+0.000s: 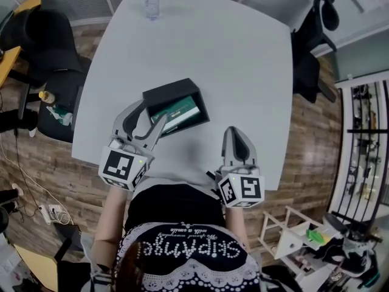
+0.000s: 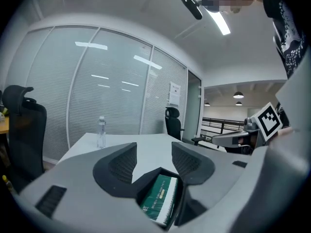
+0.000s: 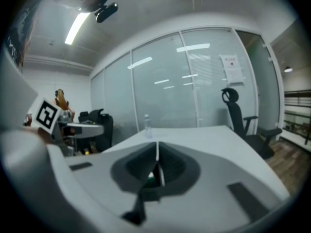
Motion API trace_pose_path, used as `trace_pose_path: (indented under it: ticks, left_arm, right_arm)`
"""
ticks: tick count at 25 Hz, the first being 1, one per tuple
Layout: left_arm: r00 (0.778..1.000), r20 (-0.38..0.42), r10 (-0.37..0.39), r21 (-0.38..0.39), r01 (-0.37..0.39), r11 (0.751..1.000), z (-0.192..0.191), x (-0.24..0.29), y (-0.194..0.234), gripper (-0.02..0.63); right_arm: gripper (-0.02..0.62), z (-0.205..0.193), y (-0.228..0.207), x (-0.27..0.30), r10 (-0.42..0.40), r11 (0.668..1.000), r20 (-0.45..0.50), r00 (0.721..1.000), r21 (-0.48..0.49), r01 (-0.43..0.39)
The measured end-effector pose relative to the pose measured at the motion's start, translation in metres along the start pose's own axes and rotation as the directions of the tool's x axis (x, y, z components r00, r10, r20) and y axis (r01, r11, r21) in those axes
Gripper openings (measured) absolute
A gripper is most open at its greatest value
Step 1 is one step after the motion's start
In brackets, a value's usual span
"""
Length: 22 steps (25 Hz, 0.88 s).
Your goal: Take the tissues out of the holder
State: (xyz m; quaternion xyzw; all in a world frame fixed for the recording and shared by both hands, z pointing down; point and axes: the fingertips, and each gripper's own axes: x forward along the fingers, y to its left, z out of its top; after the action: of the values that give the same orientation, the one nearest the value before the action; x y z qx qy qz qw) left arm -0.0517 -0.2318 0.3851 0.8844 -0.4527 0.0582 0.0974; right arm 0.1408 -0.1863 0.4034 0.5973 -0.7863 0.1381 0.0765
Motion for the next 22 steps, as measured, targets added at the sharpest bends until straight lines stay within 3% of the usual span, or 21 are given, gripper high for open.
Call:
trace_pose_path:
  ticks: [3, 11, 22]
  left_arm:
    - [0.996, -0.064, -0.058, 0.001, 0.058, 0.998, -0.01, 0.016, -0.009, 0.28]
    - [0.963, -0.223, -0.152, 0.007, 0.158, 0.987, -0.051, 0.05, -0.028, 0.329]
    - [0.918, -0.354, -0.177, -0.001, 0.189, 0.982, -0.097, 0.073, -0.032, 0.354]
  right_arm:
    - [0.035, -0.004, -0.004, -0.003, -0.014, 1.0, -0.005, 1.0, 0.01, 0.014]
    - [0.035, -0.015, -0.017, -0.016, -0.059, 0.997, -0.029, 0.998, 0.038, 0.06]
    - [0.035, -0.032, -0.027, -0.025, -0.087, 0.994, -0.068, 0.994, 0.066, 0.092]
